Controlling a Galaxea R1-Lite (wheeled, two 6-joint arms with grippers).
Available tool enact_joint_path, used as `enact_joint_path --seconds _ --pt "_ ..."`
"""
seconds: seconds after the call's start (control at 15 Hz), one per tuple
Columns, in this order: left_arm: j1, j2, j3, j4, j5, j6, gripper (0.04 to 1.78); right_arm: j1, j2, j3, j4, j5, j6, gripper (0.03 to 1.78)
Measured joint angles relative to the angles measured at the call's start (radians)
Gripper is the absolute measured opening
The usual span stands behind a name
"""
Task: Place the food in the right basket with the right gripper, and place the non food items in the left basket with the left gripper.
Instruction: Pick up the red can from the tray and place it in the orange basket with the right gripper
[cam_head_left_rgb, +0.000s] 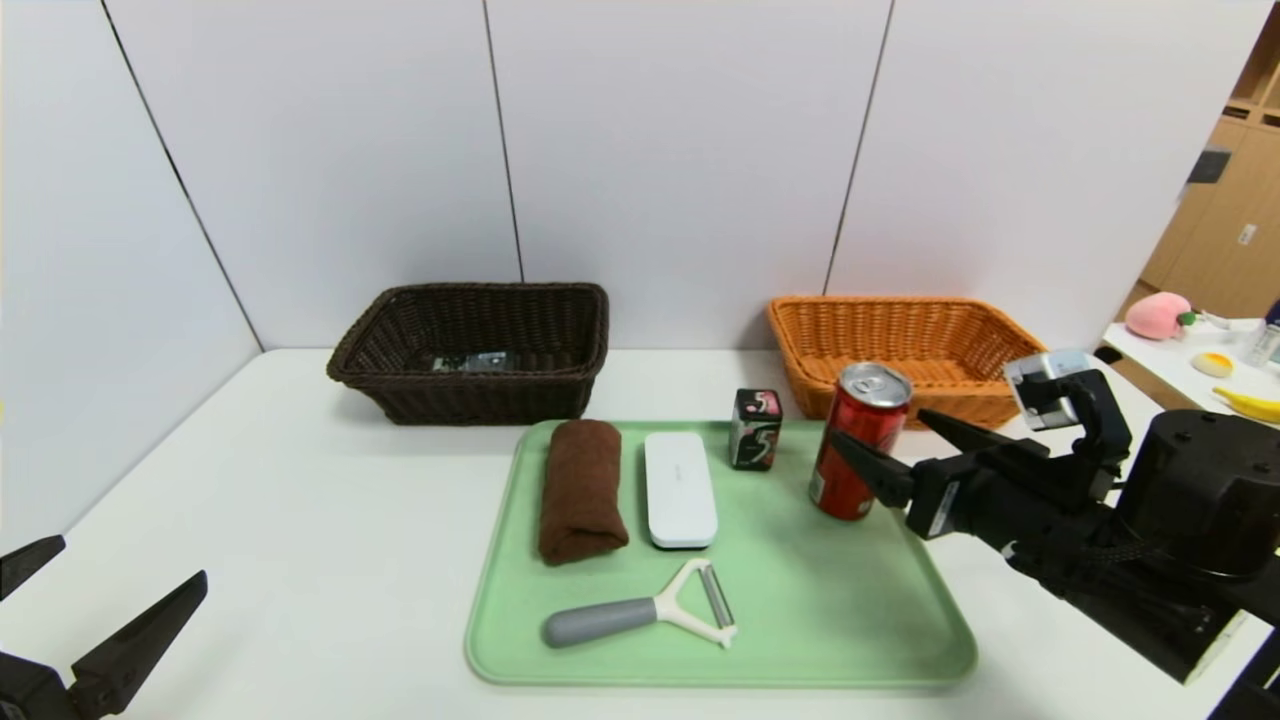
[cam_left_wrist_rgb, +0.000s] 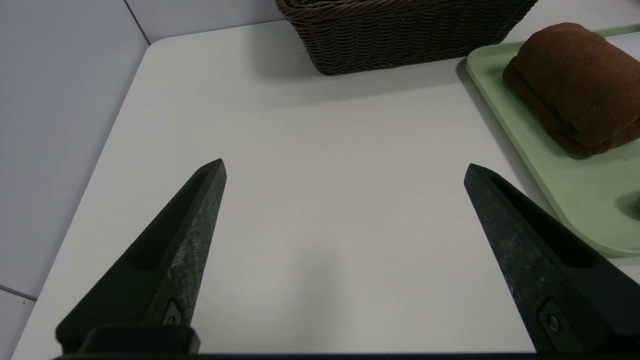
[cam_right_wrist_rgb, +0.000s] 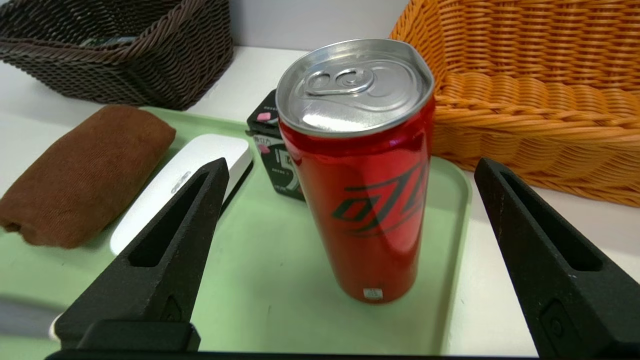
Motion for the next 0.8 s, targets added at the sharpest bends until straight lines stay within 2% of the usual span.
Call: enact_joint_path --seconds 0.13,0.2,0.8 --pt "0.0 -0.003 0.0 -0.001 0.0 -0.001 1.69 0.0 0.084 0.005 -0.13 -0.001 -0.001 1.69" --pt "0.0 -0.005 0.001 0.0 0.0 0.0 1.69 -0.001 0.11 0.007 -0.154 -0.001 -0.001 1.69" --pt "0.0 -0.019 0.007 0.001 0.0 -0.009 1.69 -0.015 0.211 0.008 -0.161 -0.007 0.0 1.69"
